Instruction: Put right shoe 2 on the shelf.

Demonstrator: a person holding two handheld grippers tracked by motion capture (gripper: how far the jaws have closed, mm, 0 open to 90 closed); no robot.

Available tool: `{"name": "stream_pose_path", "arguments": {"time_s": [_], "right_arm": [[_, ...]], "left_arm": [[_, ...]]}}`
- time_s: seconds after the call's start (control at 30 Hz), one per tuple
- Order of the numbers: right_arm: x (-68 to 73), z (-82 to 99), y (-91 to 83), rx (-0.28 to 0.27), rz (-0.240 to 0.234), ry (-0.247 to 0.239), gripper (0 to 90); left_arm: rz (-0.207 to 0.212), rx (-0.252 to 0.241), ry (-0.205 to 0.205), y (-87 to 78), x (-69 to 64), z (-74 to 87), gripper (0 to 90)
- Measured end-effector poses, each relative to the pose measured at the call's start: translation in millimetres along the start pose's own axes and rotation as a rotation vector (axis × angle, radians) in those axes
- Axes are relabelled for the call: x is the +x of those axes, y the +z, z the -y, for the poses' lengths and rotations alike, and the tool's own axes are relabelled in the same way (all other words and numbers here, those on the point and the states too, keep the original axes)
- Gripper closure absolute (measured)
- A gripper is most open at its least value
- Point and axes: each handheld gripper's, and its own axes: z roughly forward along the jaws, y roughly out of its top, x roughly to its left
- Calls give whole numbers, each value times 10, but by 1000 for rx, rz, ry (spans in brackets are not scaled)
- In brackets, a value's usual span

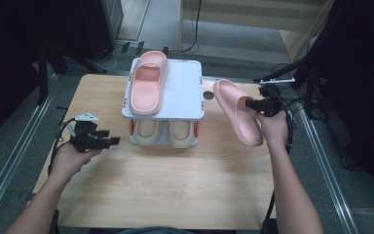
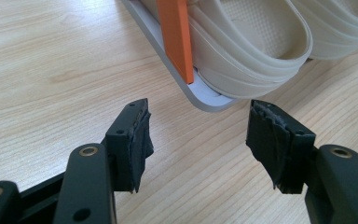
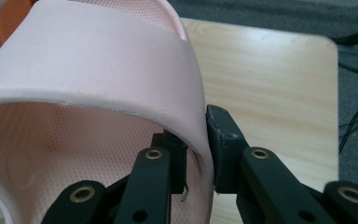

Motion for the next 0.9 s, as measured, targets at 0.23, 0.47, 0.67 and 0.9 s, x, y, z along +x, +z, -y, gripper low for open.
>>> {"name": "stream_pose_path", "arguments": {"time_s": [0.23,0.47,0.67,0.9], "right_arm": [[165,-490,-213,-41,-5,-44,789],[461,-829,-206,-30,0,-108,791],[696,-973,-96,-8,-12,-134,789],[980,-1114,102,17,-11,-162,786]], "left_arm": [[8,-1,5,6,-18,-2,395],[8,0,-1,6,-15,4,395],[6,-1,-9,1,17,12,395],[19,-12,-4,-1,3,10,395]]}}
